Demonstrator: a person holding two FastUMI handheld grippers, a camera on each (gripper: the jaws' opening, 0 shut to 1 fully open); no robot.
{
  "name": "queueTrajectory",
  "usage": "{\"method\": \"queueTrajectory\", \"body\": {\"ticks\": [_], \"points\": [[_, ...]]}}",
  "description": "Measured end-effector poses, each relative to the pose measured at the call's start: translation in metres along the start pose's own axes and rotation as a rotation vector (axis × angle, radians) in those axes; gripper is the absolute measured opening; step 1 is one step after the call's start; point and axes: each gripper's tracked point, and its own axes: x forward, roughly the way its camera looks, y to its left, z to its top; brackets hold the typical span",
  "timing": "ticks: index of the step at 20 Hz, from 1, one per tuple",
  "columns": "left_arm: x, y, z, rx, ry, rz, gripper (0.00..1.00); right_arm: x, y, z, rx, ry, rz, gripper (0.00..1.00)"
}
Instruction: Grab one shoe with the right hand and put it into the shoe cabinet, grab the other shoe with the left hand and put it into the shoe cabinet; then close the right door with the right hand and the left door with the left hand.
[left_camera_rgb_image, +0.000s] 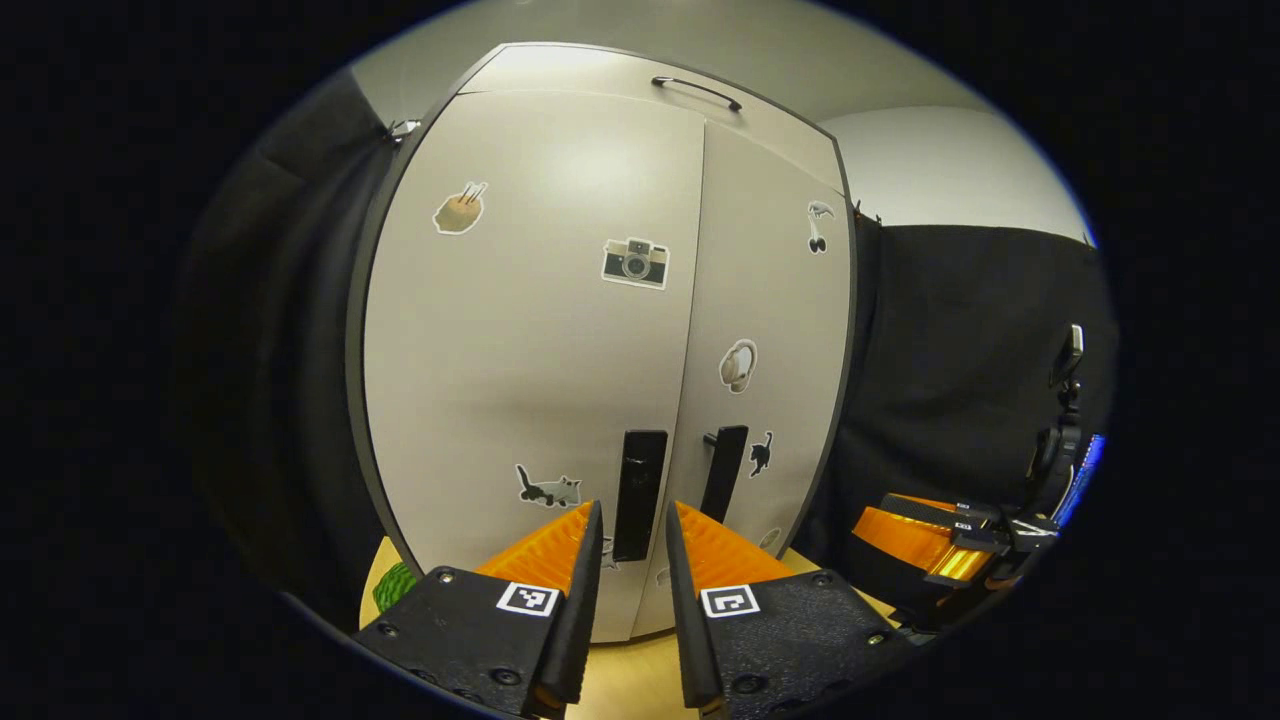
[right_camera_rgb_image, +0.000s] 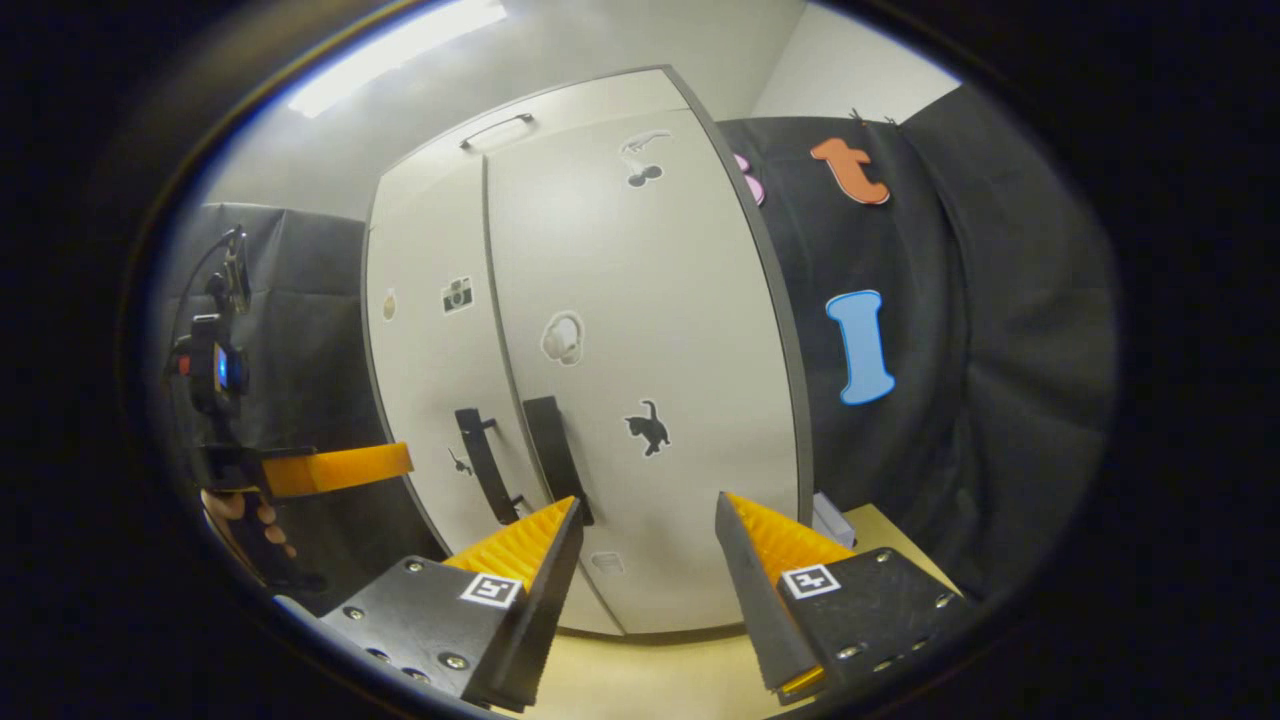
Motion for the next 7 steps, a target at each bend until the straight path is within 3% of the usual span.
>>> {"method": "queueTrajectory", "body": {"ticks": [7], "points": [[0.023,-0.033,-0.002,0.038,0.005,-0.013,0.38,-0.003,-0.040,0.006,-0.007,-0.018,-0.013,0.80]]}}
